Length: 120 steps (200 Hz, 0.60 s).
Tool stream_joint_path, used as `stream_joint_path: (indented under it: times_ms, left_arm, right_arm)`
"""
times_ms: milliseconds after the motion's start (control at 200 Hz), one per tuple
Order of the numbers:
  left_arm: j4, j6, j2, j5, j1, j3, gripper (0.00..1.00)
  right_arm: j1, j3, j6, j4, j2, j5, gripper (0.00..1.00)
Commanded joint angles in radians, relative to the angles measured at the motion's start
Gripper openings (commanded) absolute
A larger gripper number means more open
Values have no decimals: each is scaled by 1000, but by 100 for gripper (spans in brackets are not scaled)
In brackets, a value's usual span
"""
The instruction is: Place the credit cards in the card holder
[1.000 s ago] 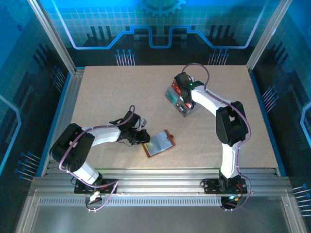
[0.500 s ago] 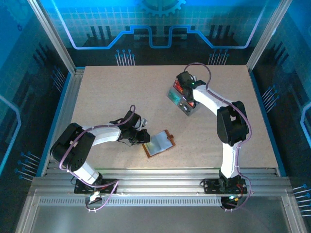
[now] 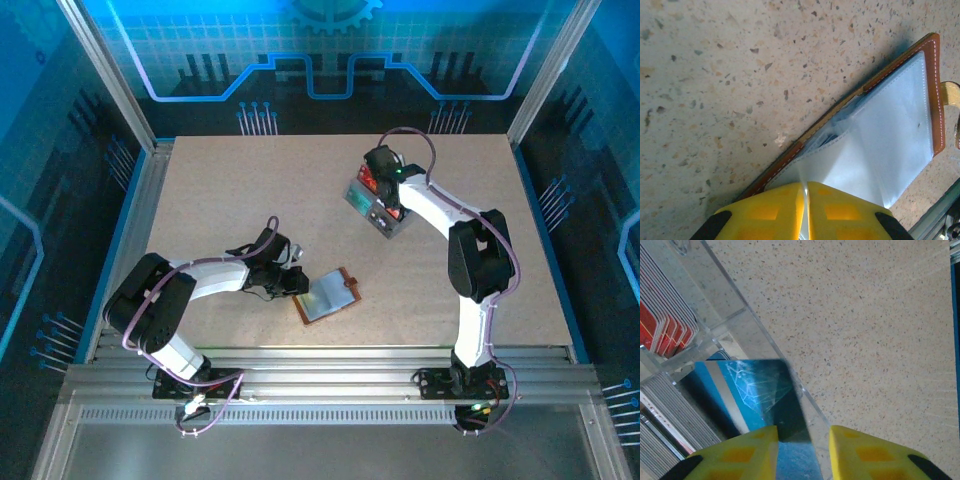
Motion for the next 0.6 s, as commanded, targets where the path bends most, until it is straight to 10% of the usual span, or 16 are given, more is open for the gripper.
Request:
stream_joint_path:
  times_ms: [0, 595]
  left_arm:
    - [-76, 29, 58, -55, -14, -22, 14]
    - [-78, 31, 56, -54, -14, -21, 14]
  right_arm:
    - [-19, 34, -4, -21, -34, 24, 30]
    - [-15, 47, -15, -47, -46, -58, 3]
